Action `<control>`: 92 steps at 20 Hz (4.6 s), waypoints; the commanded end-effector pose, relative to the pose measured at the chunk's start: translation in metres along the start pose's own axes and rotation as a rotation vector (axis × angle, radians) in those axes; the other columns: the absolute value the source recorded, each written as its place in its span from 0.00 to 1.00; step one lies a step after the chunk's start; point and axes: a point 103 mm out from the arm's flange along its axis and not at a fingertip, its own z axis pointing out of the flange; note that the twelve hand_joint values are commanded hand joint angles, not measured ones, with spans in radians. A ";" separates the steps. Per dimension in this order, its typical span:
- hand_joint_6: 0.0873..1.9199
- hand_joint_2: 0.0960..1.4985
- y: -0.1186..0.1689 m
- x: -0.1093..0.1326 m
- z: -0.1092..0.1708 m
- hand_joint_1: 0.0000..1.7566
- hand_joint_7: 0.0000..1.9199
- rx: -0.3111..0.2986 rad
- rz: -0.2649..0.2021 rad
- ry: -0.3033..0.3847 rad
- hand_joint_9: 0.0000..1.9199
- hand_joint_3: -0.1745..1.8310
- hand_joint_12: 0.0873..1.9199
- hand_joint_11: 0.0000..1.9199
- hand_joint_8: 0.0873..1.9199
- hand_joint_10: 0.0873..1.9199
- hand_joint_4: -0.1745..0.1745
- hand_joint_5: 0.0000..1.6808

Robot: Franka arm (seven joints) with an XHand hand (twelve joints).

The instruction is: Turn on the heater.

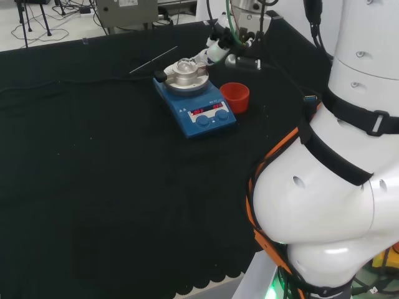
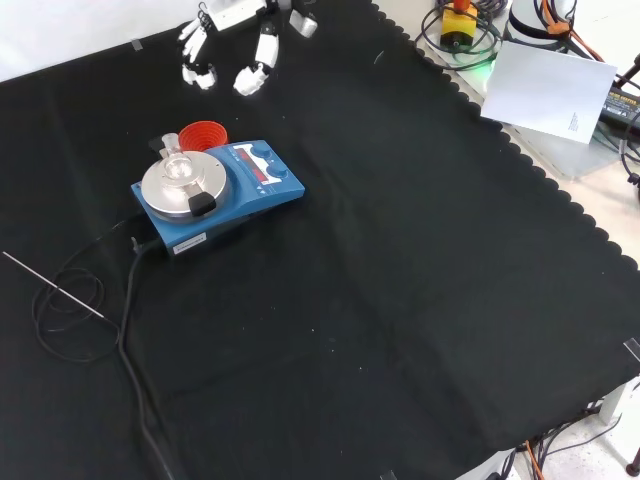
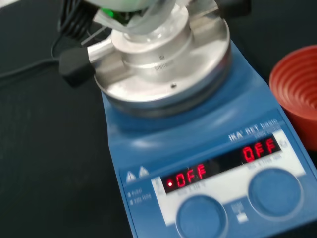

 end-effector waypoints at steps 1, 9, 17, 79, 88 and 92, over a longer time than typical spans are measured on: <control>0.28 0.42 -0.029 -0.024 0.011 0.57 0.53 0.160 0.025 -0.085 0.58 0.44 0.65 0.31 0.38 0.31 0.23 0.21; 0.20 0.44 -0.057 -0.020 0.023 0.63 0.70 0.233 0.063 -0.152 0.75 0.44 0.52 0.64 0.52 0.46 0.19 0.17; 0.06 0.44 -0.083 -0.011 0.041 0.67 0.74 0.304 0.066 -0.216 0.81 0.45 0.48 0.85 0.60 0.54 0.21 0.14; 0.00 0.42 -0.063 0.007 0.098 0.81 0.86 0.713 -0.006 -0.332 0.93 0.61 0.84 0.95 0.87 0.90 0.33 0.17; 0.00 0.42 -0.064 0.020 0.102 0.81 0.86 0.715 0.008 -0.353 0.93 0.61 0.84 0.95 0.87 0.90 0.33 0.18; 0.00 0.42 -0.063 0.020 0.102 0.81 0.86 0.718 0.009 -0.354 0.93 0.61 0.84 0.95 0.87 0.91 0.33 0.18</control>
